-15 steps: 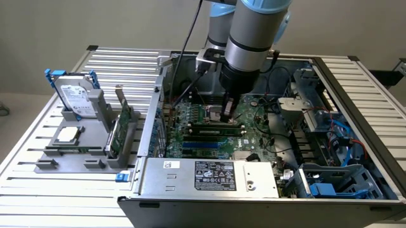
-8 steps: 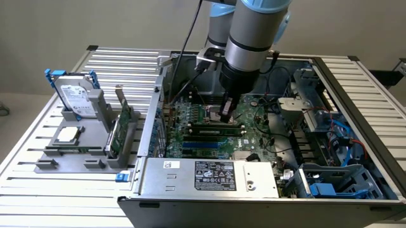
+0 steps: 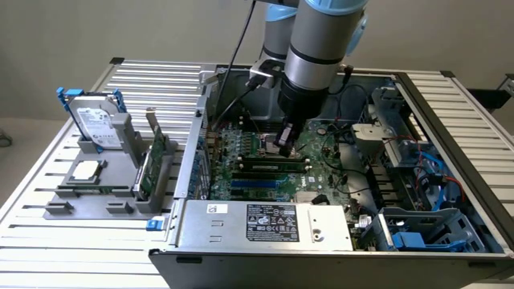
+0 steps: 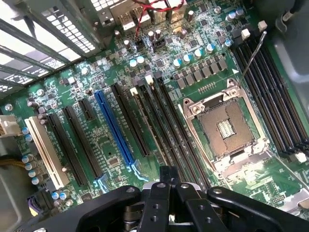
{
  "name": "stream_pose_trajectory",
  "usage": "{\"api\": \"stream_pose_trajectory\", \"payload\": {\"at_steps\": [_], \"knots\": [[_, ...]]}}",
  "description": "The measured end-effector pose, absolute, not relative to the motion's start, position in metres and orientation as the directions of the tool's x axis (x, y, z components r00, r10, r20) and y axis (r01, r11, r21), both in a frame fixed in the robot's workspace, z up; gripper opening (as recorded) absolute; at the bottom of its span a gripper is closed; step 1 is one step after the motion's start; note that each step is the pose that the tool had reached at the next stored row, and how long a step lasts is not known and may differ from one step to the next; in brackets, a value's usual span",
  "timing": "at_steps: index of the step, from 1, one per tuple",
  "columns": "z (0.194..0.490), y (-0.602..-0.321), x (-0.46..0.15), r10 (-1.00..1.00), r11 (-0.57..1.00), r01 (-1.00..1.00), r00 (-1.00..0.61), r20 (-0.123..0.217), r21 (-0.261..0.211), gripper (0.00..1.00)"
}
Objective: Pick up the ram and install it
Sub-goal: 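Press down the ram until it locks into place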
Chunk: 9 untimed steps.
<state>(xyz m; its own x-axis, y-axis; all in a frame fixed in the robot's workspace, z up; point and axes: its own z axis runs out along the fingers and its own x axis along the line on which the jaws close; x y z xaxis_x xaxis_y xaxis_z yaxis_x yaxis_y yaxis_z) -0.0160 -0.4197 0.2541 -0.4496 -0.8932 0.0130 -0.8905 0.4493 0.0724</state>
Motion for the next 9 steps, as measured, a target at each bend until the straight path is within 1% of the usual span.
{"api": "stream_pose_trajectory", "payload": {"at_steps": [9], "knots": [[0.2535, -0.4197, -0.016, -0.831, 0.556, -0.828, -0.556, 0.022, 0.066, 0.11]]}}
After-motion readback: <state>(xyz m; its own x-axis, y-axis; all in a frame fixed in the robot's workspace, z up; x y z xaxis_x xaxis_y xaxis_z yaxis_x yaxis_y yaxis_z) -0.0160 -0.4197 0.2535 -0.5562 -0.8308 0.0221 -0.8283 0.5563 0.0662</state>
